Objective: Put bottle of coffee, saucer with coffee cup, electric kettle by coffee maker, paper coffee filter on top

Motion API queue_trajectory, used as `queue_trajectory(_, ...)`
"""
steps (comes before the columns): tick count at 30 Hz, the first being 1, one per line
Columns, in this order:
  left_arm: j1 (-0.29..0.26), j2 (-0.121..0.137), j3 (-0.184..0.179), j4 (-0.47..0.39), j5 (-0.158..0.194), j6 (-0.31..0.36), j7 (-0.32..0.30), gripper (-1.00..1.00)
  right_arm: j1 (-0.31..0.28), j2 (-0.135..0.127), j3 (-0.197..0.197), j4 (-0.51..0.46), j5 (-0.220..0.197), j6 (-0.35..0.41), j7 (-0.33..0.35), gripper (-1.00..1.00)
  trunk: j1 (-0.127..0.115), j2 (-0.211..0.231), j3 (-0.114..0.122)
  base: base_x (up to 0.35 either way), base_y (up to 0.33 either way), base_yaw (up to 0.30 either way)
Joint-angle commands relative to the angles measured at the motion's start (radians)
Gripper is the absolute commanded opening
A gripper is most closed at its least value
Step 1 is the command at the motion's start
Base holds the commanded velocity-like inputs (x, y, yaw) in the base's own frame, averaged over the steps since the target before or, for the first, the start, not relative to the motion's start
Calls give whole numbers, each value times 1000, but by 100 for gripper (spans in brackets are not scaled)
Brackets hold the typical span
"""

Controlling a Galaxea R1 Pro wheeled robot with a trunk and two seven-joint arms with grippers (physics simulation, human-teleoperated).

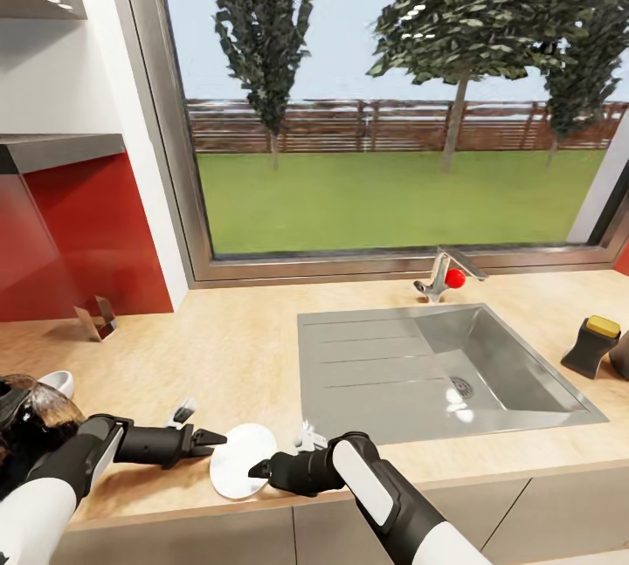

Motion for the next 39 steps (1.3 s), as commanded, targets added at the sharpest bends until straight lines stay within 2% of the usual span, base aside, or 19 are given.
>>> queue_trajectory(1,-1,-1,5,0,-13,9,-10,100,0,0,3,4,12,3,-11,100,1,-2,-3,0,0,0)
queue_trajectory(15,-1,-15,5,1,-12,10,-14,100,0,0,3,4,12,3,-11,100,1,-2,-3,0,0,0)
queue_trajectory(22,-1,-37,5,1,-12,11,-14,100,0,0,3,4,12,3,-11,100,1,-2,-3,0,0,0)
queue_trajectory(39,-1,-52,6,1,-10,16,-27,100,0,0,3,4,12,3,-11,100,1,-2,-3,0,0,0)
